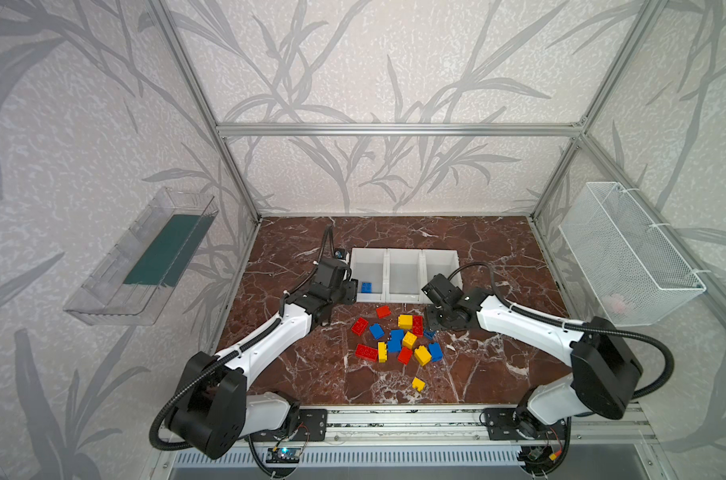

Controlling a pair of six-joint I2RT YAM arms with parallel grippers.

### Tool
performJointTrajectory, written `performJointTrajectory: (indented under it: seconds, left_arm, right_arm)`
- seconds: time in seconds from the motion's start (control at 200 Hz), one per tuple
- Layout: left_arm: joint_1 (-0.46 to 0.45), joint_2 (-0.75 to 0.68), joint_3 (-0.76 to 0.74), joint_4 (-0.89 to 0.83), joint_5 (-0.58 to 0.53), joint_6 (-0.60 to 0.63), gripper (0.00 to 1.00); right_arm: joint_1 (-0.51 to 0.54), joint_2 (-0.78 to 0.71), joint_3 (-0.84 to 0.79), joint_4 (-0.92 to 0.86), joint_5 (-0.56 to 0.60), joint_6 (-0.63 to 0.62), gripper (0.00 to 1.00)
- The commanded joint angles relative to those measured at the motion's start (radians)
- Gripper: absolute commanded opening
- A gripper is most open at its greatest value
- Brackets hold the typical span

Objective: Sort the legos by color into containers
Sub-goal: 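Lower the right gripper onto a long red brick and grasp it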

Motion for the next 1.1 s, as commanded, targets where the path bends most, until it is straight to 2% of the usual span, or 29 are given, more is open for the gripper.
performJointTrajectory:
  seconds: [0.0,0.415,0.77,0.855,0.985,1.095]
  left_arm:
    - [0.005,-0.037,-0.03,0.025,-0.025,-0.037,0.64]
    - [0.005,-0.059,-0.07,0.054,-0.018,-0.045,0.64]
    - [0.004,-0.054,-0.076,0.055,-0.015,-0.05,0.64]
    - [0.003,-0.052,-0.075,0.055,-0.014,-0.05,0.64]
    - [0.004,-0.06,-0.077,0.053,-0.019,-0.05,0.64]
    - [0.003,-0.064,-0.08,0.052,-0.025,-0.048,0.64]
  right_arm:
    - [0.021,0.059,0.058,-0.013,-0.031,-0.042,0.65]
    - [0.051,0.239,0.156,-0.009,-0.076,-0.056,0.65]
    - [0.064,0.26,0.171,-0.019,-0.063,-0.055,0.64]
    - [0.064,0.272,0.171,-0.028,-0.06,-0.051,0.61]
    - [0.064,0.287,0.17,-0.041,-0.039,-0.037,0.48]
    - [0.064,0.285,0.166,-0.051,-0.031,-0.033,0.42]
